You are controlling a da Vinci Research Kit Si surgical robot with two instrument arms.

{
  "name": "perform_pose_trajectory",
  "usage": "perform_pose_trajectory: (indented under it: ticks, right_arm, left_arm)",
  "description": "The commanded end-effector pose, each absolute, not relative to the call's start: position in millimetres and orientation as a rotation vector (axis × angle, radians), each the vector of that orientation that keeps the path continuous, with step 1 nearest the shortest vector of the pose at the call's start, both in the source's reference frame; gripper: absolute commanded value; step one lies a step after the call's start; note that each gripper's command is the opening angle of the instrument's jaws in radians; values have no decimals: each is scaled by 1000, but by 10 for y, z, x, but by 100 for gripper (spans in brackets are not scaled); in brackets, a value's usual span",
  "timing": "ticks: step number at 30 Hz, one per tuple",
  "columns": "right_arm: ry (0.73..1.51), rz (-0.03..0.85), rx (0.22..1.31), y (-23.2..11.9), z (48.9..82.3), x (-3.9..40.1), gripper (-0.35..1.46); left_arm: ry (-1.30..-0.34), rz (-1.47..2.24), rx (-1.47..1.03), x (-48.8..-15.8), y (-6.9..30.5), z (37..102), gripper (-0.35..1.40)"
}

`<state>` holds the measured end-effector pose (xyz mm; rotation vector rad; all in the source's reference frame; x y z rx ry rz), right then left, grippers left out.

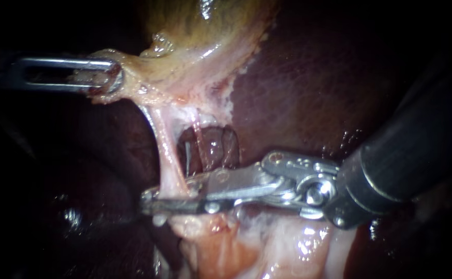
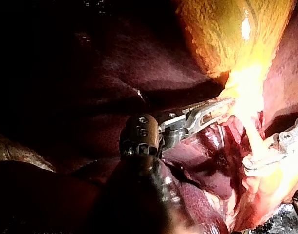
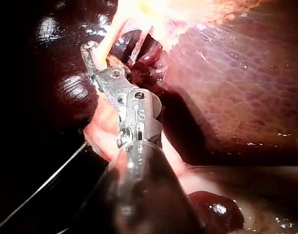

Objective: Going back second clip left tube

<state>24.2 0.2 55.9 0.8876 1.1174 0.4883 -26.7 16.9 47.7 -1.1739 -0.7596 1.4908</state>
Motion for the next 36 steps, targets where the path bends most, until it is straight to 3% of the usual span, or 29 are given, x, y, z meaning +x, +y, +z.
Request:
perform_pose_trajectory:
  ticks: [1, 2, 5, 8, 16, 28, 36]
  right_arm:
    - [1120, 485, 883, 2, 561, 243, -35]
    - [1127, 471, 872, 2, 562, 244, -30]
    - [1171, 397, 769, 4, 569, 251, 28]
    - [1192, 385, 646, 12, 583, 256, 48]
    - [1204, 359, 493, 34, 601, 225, 50]
    - [1235, 240, 437, 44, 569, 118, 50]
    - [1228, 229, 422, 49, 568, 71, 50]
  left_arm:
    - [-760, 1491, -1174, -267, 169, 477, -35]
    - [-760, 1491, -1174, -267, 169, 477, -35]
    - [-760, 1491, -1174, -267, 169, 477, -35]
    - [-760, 1491, -1174, -267, 169, 477, -35]
    - [-760, 1491, -1174, -267, 169, 477, -35]
    - [-757, 1490, -1173, -267, 169, 477, -35]
    - [-754, 1489, -1173, -272, 170, 479, -35]
